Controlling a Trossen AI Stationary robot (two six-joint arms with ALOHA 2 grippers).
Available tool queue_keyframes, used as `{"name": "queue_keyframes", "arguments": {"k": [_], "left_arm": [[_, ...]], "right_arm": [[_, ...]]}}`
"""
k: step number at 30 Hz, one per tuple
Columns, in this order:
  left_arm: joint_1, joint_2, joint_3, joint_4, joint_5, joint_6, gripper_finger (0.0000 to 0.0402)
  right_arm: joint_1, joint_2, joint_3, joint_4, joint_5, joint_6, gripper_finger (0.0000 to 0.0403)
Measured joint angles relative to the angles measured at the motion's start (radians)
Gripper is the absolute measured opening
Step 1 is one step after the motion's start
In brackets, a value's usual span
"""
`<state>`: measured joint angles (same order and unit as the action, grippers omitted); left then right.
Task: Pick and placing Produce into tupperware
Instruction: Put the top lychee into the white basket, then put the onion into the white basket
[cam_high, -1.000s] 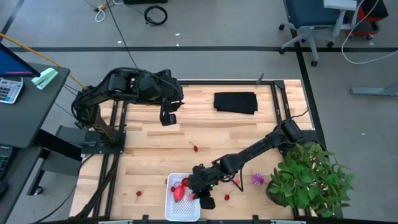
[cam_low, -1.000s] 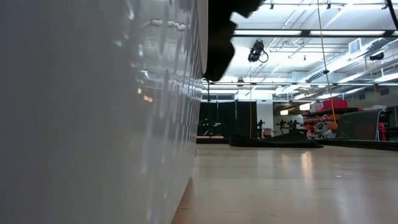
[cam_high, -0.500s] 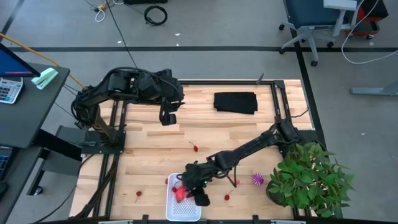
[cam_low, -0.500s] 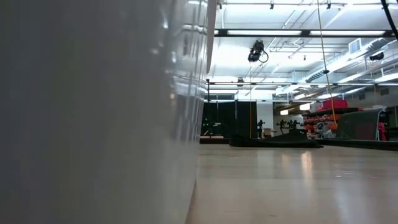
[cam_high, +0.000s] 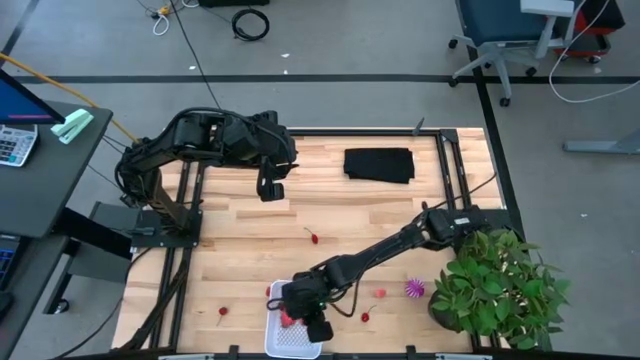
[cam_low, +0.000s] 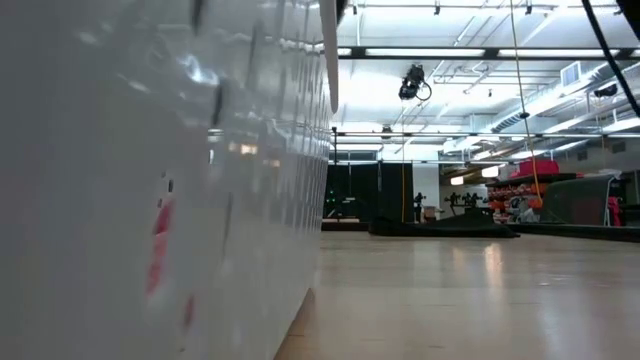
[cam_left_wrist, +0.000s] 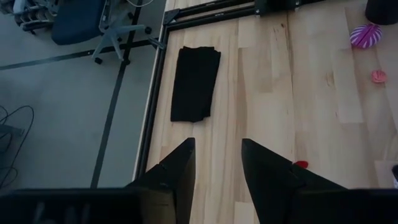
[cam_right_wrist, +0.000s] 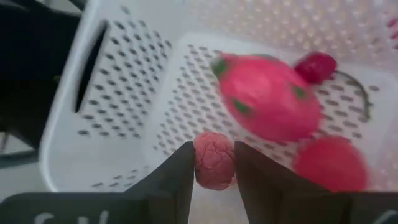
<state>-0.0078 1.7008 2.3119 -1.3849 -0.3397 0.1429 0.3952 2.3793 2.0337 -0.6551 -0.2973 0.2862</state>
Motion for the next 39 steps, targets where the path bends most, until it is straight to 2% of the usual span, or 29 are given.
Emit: {"name": "queue_keyframes", "arguments": {"k": [3, 5, 16, 31, 39], "left_arm": [[0.000, 0.000, 0.000, -0.001, 0.000, 0.000, 0.0134], [0.000, 0.000, 0.000, -0.003, 0.000, 0.000, 0.0131], [0.000, 0.001, 0.000, -0.004, 0.001, -0.001, 0.0136], [0.000, 0.001, 0.000, -0.004, 0.001, -0.007, 0.0133], [-0.002, 0.001, 0.000, -0.007, 0.002, -0.123, 0.0139]], "right_arm": [[0.000, 0.026, 0.065, -0.088, 0.030, -0.007, 0.0122], [-0.001, 0.030, 0.088, -0.077, 0.033, -0.008, 0.0122], [0.001, 0.035, 0.087, -0.114, 0.043, -0.038, 0.0124], [-0.001, 0.036, 0.087, -0.100, 0.067, -0.062, 0.0191], [0.000, -0.070, 0.087, -0.180, 0.049, -0.041, 0.0186]]}}
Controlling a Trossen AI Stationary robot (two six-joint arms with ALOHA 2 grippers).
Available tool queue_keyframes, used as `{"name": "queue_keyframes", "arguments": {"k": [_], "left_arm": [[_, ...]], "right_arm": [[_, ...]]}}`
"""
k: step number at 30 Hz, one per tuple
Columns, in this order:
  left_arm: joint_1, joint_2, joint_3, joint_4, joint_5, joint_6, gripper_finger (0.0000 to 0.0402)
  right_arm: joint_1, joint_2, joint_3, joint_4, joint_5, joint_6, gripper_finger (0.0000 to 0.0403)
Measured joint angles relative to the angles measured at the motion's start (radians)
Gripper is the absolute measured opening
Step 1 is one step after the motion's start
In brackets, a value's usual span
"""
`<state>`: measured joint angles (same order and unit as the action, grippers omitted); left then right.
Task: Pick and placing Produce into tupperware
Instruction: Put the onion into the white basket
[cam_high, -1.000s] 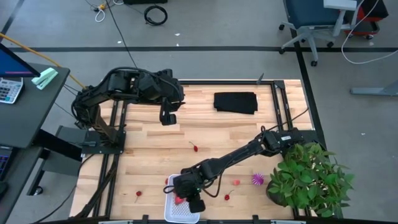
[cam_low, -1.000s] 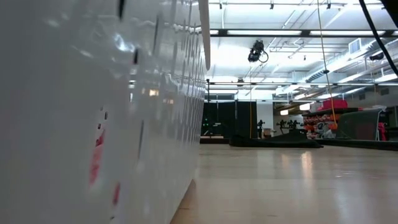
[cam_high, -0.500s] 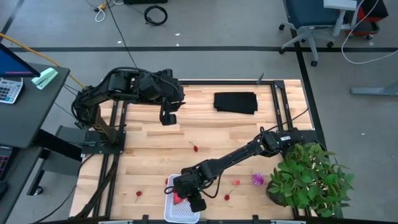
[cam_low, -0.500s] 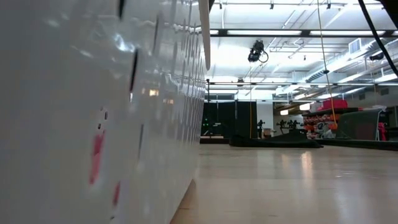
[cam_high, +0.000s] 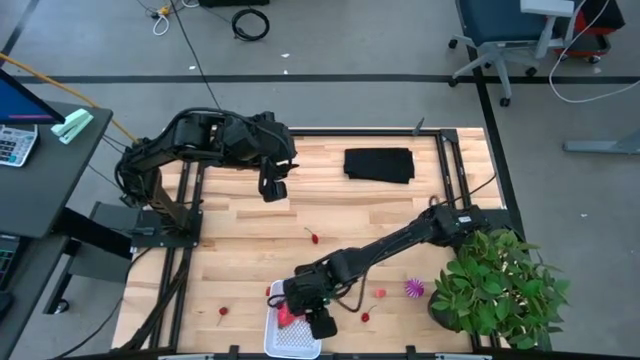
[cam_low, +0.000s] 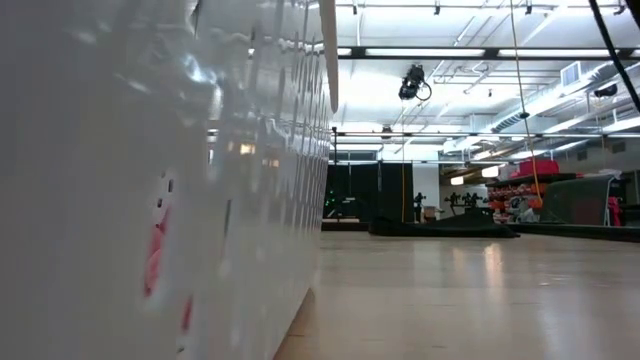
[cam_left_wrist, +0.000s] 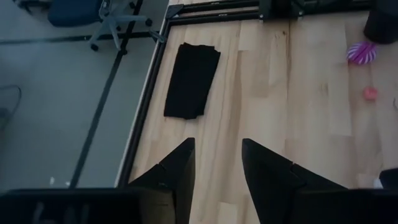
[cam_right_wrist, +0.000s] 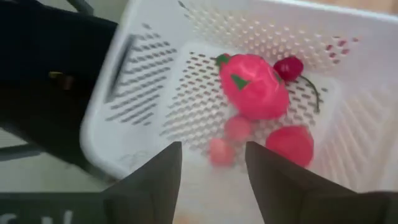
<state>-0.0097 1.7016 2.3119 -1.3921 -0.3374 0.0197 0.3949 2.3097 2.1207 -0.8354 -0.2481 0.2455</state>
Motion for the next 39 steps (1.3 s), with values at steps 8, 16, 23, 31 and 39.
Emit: {"name": "queue_keyframes", "arguments": {"k": [8, 16, 23, 31, 39], "left_arm": [[-0.021, 0.000, 0.000, -0.173, 0.021, -0.181, 0.0124], [-0.137, -0.038, -0.140, -0.181, 0.266, -0.329, 0.0111], [-0.287, -0.041, -0.368, -0.179, 0.244, -0.509, 0.0103], [-0.443, -0.040, -0.639, -0.074, 0.241, -0.611, 0.0089], [-0.524, -0.039, -0.699, 0.008, 0.183, -0.683, 0.0087]], "right_arm": [[0.039, -0.199, 0.000, -0.144, 0.037, 0.192, 0.0174], [0.188, -0.315, 0.000, -0.167, 0.363, 0.210, 0.0166], [0.336, -0.343, 0.000, -0.204, 0.577, 0.346, 0.0161], [0.418, -0.311, -0.079, -0.476, 0.768, 0.721, 0.0160], [0.364, -0.311, -0.325, -0.477, 0.635, 0.854, 0.0179]]}}
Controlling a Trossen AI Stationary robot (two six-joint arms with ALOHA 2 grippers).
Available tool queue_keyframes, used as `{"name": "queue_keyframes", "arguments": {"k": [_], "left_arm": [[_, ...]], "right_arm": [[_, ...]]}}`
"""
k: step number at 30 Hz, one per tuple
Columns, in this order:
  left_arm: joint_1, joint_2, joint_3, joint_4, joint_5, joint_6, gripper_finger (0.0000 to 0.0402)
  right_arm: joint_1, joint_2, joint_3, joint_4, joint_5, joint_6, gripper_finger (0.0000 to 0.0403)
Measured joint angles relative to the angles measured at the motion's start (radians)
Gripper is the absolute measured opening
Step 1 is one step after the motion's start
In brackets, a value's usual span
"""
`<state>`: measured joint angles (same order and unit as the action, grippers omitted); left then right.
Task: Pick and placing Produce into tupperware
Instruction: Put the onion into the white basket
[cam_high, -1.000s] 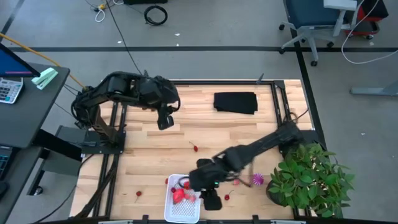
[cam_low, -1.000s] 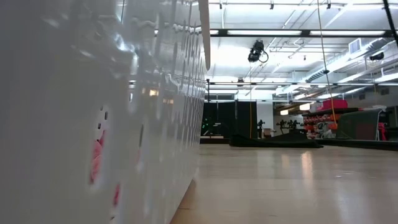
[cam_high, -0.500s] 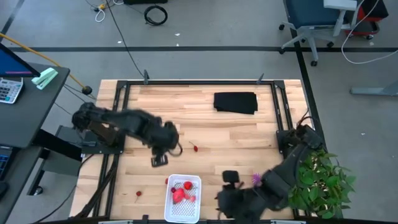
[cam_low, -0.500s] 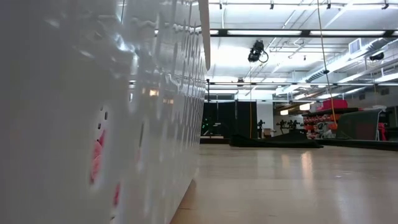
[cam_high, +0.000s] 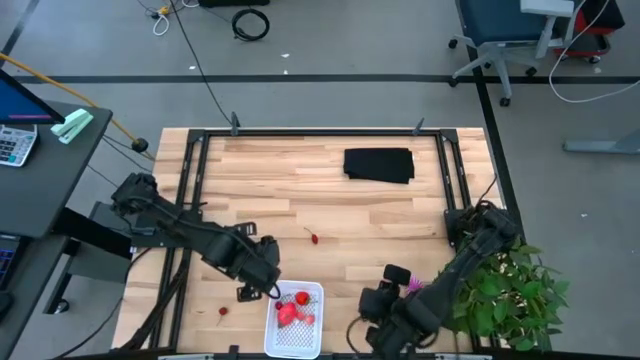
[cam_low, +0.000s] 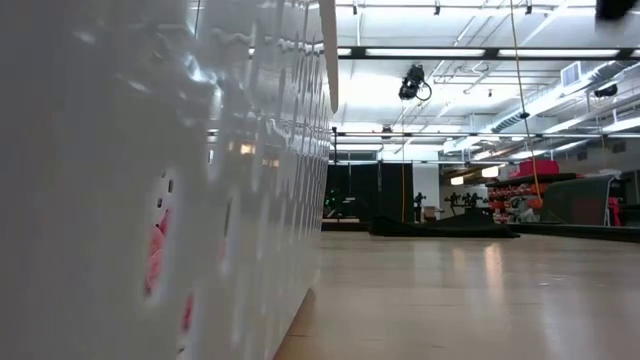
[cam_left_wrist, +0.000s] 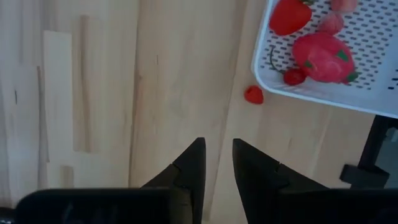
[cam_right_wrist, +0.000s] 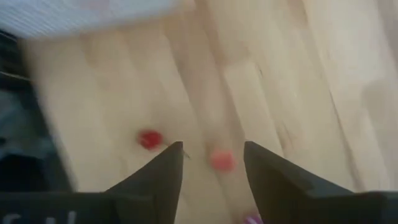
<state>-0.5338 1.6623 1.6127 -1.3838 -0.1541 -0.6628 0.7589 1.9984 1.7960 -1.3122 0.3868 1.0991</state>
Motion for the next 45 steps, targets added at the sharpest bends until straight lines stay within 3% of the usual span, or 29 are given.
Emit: {"name": "queue_keyframes", "arguments": {"k": [8, 13, 21, 36, 45], "left_arm": [[-0.050, -0.010, 0.019, -0.001, -0.010, -0.007, 0.0086], [-0.055, -0.010, 0.020, -0.001, -0.011, -0.006, 0.0078], [-0.061, -0.010, 0.021, -0.004, -0.010, 0.002, 0.0082], [-0.065, -0.010, 0.021, -0.004, -0.012, 0.002, 0.0076], [-0.106, -0.010, 0.021, -0.003, -0.024, -0.025, 0.0080]], "right_arm": [[-0.084, 0.000, -0.186, -0.028, -0.250, 0.026, 0.0241], [-0.132, 0.000, -0.272, -0.026, -0.343, 0.037, 0.0274], [-0.204, 0.000, -0.404, -0.027, -0.588, 0.035, 0.0286], [-0.261, 0.001, -0.418, -0.022, -0.722, 0.005, 0.0279], [-0.239, 0.000, -0.442, 0.018, -0.723, 0.040, 0.0279]]}}
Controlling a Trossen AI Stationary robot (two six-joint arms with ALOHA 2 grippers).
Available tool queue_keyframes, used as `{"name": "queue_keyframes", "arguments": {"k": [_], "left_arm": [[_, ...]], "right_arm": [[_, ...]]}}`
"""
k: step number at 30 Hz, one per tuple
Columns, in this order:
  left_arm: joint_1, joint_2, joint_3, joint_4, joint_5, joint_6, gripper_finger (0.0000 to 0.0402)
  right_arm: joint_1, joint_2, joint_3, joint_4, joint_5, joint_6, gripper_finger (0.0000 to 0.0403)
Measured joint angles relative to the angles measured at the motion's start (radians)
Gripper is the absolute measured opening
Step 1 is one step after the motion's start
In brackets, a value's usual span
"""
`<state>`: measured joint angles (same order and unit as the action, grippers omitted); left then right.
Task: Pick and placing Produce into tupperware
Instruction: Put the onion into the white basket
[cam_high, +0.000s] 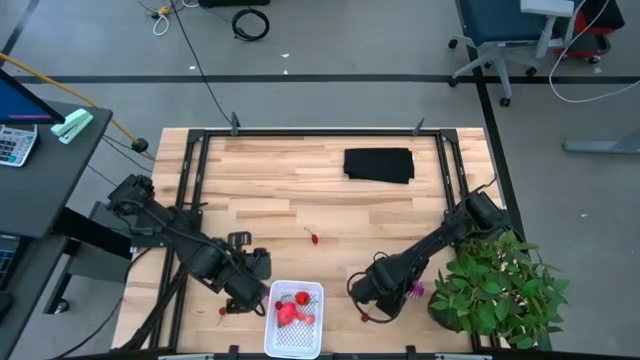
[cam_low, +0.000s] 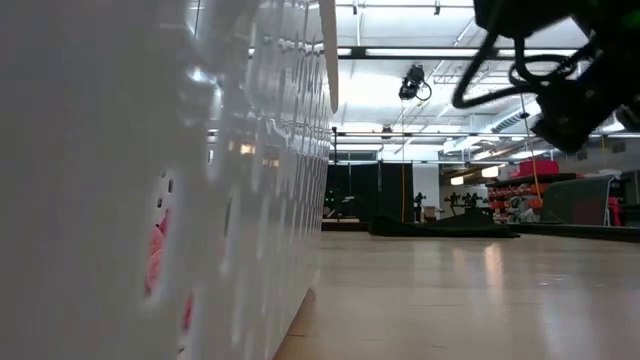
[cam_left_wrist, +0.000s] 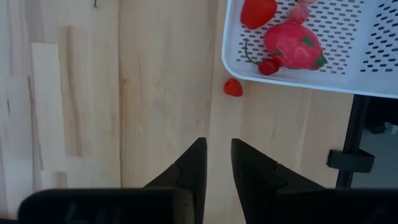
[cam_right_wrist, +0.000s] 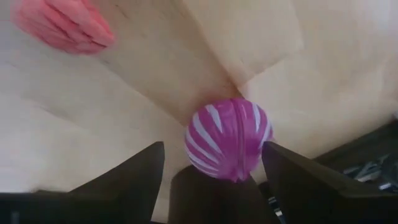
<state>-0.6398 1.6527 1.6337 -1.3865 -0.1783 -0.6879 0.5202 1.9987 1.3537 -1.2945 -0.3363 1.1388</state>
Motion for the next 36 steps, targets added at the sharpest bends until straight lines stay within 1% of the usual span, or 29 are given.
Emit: {"name": "queue_keyframes", "arguments": {"k": [7, 11, 16, 22, 27, 32, 36], "left_arm": [[-0.036, 0.000, 0.000, 0.002, -0.051, -0.012, 0.0074], [-0.039, 0.000, 0.000, 0.002, -0.058, -0.015, 0.0079], [-0.039, 0.000, 0.000, 0.002, -0.058, -0.016, 0.0081], [-0.039, 0.000, 0.000, 0.002, -0.058, -0.016, 0.0074], [-0.039, 0.000, 0.000, 0.002, -0.058, -0.016, 0.0077], [-0.039, 0.000, 0.000, 0.003, -0.058, -0.016, 0.0082], [-0.038, 0.000, 0.000, 0.002, -0.058, -0.016, 0.0078]], "right_arm": [[0.006, 0.000, -0.083, 0.010, -0.044, 0.010, 0.0279], [0.005, 0.000, -0.121, 0.010, -0.065, 0.011, 0.0279], [0.005, 0.000, -0.138, 0.016, -0.073, 0.011, 0.0277], [0.005, 0.000, -0.138, 0.030, -0.075, 0.012, 0.0262], [-0.002, 0.000, -0.126, 0.033, -0.076, 0.023, 0.0246], [-0.009, -0.002, -0.089, 0.041, -0.078, 0.020, 0.0242], [-0.009, -0.003, -0.033, 0.047, -0.070, 0.009, 0.0244]]}}
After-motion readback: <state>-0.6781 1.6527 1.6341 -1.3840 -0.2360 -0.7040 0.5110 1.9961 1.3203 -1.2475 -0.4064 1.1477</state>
